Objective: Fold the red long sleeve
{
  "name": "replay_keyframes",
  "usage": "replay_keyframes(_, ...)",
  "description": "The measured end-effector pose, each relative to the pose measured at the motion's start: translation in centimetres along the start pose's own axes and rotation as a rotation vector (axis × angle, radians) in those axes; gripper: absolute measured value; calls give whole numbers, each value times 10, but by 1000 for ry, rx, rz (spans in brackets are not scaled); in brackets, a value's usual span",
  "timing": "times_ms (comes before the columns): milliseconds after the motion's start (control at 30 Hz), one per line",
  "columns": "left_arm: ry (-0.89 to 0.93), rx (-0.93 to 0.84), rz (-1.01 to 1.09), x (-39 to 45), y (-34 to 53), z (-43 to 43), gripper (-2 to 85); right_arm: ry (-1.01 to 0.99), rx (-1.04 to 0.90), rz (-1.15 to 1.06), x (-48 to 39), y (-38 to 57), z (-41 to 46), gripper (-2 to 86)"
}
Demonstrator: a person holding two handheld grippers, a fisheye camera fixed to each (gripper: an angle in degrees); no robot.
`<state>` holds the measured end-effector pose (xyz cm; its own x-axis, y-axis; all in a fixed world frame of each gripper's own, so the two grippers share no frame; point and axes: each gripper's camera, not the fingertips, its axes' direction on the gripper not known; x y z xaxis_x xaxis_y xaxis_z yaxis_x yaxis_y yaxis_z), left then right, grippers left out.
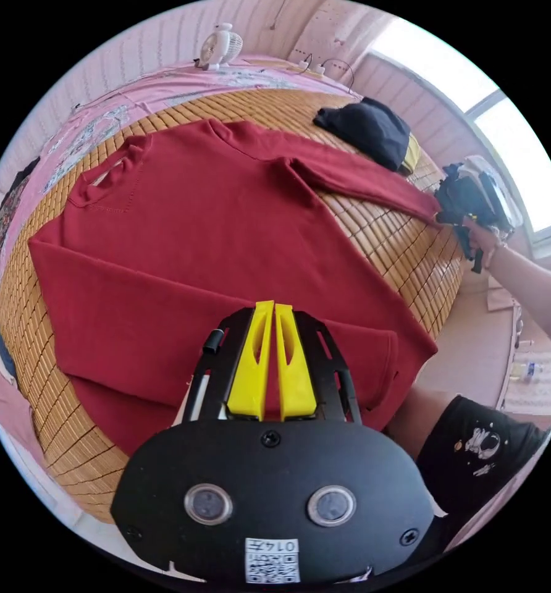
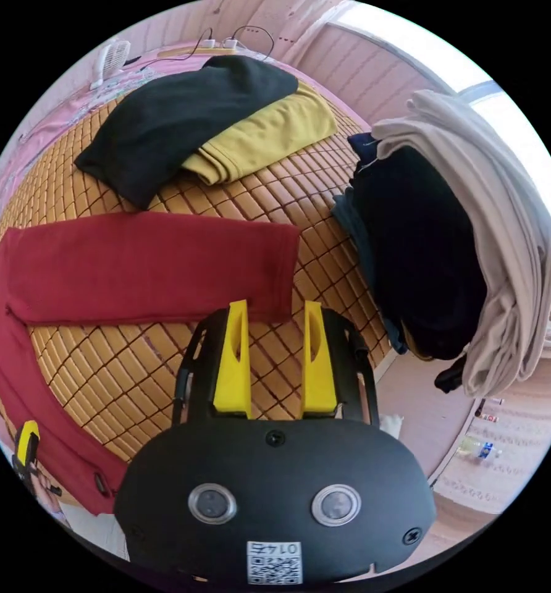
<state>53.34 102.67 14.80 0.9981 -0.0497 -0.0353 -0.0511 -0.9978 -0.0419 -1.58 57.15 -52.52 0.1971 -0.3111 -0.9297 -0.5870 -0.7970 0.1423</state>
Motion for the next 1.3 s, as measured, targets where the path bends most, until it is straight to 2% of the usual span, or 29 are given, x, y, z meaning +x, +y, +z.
replay_keyframes(67, -47, -37, 32, 5, 0, 14, -10, -86, 75, -12, 4, 10, -2, 97)
replay_keyframes(233, -120, -8, 99, 11, 6, 21, -10, -208, 90, 81, 26, 28, 1, 45)
replay_keyframes(433, -24, -12, 18, -18, 12, 33, -10, -533, 281, -65, 37, 69, -57, 17)
replay_keyframes(500, 5, -15, 4, -27, 16, 40, -10, -750, 417, -182, 28, 85, -106, 14)
replay_keyframes(633, 64, 16, -47, -43, 29, 50, -10, -1046, 610, -404, -7, 95, -178, 14)
replay_keyframes(700, 152, 84, -139, -62, 49, 45, -10, -1227, 718, -565, -40, 100, -221, 15)
replay_keyframes(767, 213, 159, -187, -77, 74, 31, -10, -1343, 759, -723, -73, 110, -249, 17)
replay_keyframes(833, 225, 224, -244, -93, 107, 14, -10, -1438, 704, -939, -113, 128, -265, 20)
replay_keyframes(867, 215, 259, -293, -105, 135, 2, -10, -1478, 600, -1094, -144, 145, -266, 23)
replay_keyframes(967, 159, 257, -448, -137, 217, -15, -10, -1397, 205, -1458, -222, 209, -233, 38)
replay_keyframes(1000, 124, 232, -527, -150, 252, -17, -10, -1348, 76, -1526, -243, 236, -212, 53)
replay_keyframes(1100, 49, 153, -693, -177, 333, -15, -9, -1289, -123, -1591, -264, 278, -170, 69)
replay_keyframes(1233, -16, 117, -777, -195, 383, -10, -7, -1127, -96, -1534, -266, 268, -148, 76)
replay_keyframes(1300, -16, 194, -781, -210, 383, -6, 2, -1021, 31, -1395, -266, 229, -139, 91)
